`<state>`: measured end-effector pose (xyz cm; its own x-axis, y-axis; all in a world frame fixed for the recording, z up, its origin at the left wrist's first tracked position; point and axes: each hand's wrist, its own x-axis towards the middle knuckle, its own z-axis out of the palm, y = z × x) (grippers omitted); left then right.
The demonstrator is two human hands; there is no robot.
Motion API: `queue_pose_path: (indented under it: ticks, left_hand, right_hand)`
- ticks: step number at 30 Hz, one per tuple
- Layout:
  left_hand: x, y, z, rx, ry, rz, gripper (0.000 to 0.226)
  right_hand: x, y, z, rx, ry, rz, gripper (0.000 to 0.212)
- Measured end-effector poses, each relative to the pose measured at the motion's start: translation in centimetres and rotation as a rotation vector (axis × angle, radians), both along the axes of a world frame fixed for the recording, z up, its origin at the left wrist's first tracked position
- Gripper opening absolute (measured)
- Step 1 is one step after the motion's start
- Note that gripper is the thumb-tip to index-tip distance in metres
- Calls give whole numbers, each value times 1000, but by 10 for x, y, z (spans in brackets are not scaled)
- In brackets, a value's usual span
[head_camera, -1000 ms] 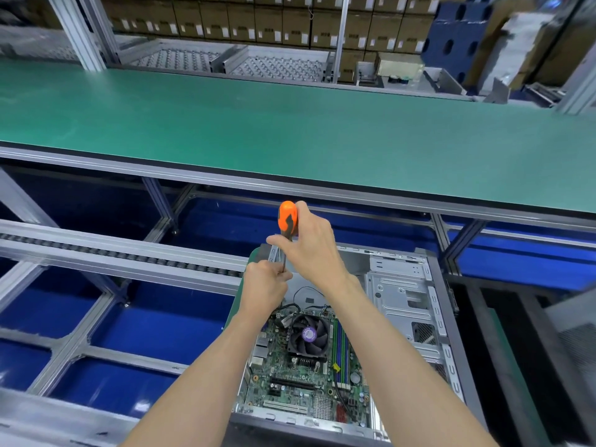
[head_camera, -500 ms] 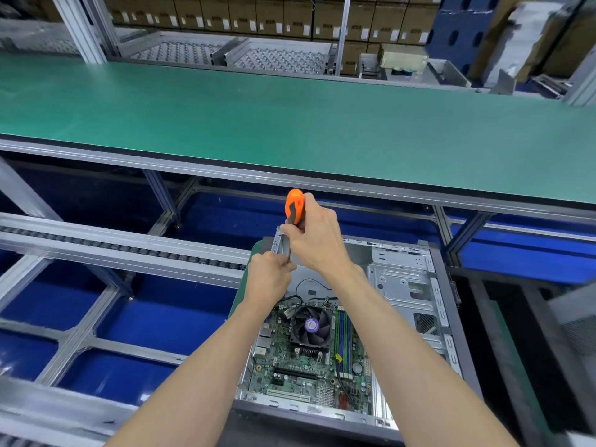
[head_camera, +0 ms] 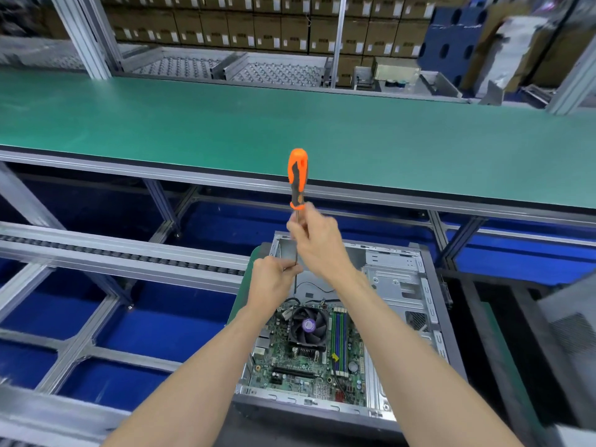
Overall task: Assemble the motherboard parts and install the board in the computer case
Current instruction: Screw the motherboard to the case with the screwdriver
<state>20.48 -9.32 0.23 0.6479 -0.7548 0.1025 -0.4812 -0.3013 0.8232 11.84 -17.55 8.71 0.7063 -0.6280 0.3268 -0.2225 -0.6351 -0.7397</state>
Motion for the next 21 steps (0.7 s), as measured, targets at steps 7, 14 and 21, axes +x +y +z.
queue_pose_path:
  ticks: [7,14,21]
  left_hand:
    - [-26,12,-3,-296,953,259,23]
    - [-48,8,-11,-556,1599,306,31]
    - [-53,17,-25,-743,1852,118,63]
  right_hand:
    - [-22,4,-4,-115,76,-57,20]
    - [-34,5,28,-199,-61,-71,20]
    - [-44,13,15,-146,-29,-44,20]
